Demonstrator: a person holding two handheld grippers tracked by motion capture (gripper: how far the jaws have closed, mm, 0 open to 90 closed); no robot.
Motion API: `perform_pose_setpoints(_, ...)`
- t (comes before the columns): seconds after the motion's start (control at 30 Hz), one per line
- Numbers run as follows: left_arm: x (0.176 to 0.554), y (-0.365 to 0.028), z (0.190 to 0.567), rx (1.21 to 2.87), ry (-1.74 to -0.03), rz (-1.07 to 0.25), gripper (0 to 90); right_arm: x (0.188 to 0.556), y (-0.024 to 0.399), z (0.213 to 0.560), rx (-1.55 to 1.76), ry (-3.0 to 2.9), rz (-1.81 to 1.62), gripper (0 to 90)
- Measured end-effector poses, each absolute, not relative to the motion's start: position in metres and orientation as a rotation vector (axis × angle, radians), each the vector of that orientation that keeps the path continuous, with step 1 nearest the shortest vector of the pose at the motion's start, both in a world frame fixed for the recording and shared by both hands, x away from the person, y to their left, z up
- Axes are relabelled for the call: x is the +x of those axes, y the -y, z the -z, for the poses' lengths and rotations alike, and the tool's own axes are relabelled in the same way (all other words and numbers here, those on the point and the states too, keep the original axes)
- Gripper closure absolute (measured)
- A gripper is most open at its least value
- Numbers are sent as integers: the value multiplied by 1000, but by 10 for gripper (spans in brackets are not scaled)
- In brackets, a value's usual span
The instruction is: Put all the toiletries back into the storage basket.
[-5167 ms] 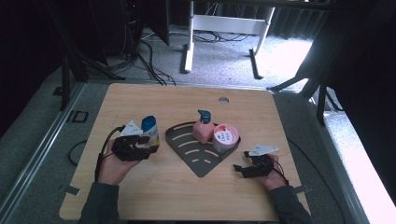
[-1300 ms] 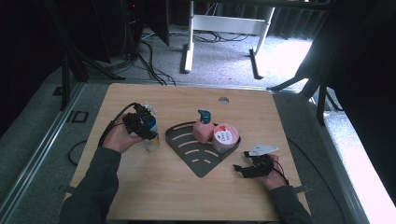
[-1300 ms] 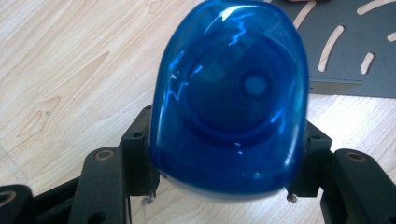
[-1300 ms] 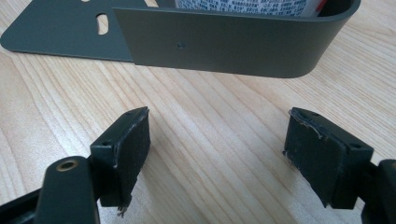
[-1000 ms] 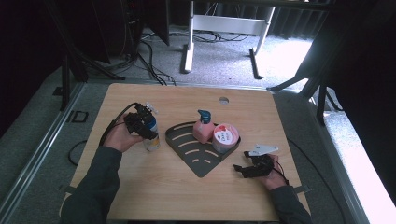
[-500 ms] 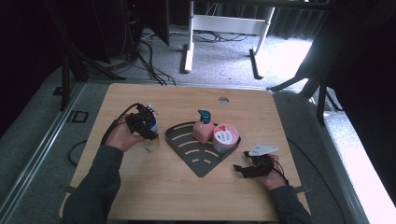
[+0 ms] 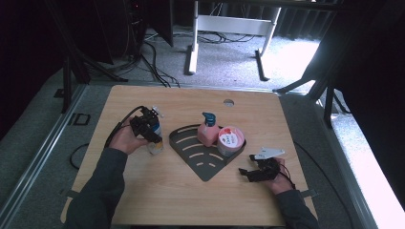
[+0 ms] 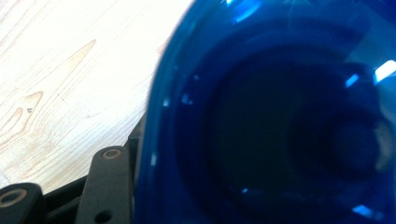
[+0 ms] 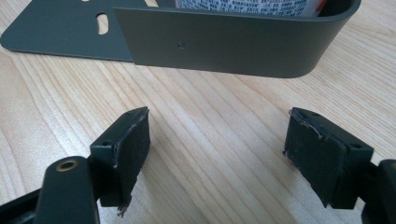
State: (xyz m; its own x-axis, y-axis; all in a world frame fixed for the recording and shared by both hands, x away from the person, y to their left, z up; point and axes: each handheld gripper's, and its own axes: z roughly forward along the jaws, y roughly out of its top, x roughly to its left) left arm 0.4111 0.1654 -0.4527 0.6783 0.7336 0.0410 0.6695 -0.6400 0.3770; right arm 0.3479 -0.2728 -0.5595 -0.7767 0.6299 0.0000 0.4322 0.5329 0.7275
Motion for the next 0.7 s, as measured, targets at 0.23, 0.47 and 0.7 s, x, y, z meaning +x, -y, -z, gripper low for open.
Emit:
perform_pose_setpoints(0.23,412,-164,455,2567,-1104,-251,483,348,273,560,887,-2510,-1083,221)
perform_pose_setpoints(0.47,412,-165,455,2567,-1103,-240,485,348,273,559,889,-2511,-1083,221)
perform_pose_setpoints(0.7,413,-167,456,2583,-1097,-224,485,348,273,560,888,-2511,-1083,221)
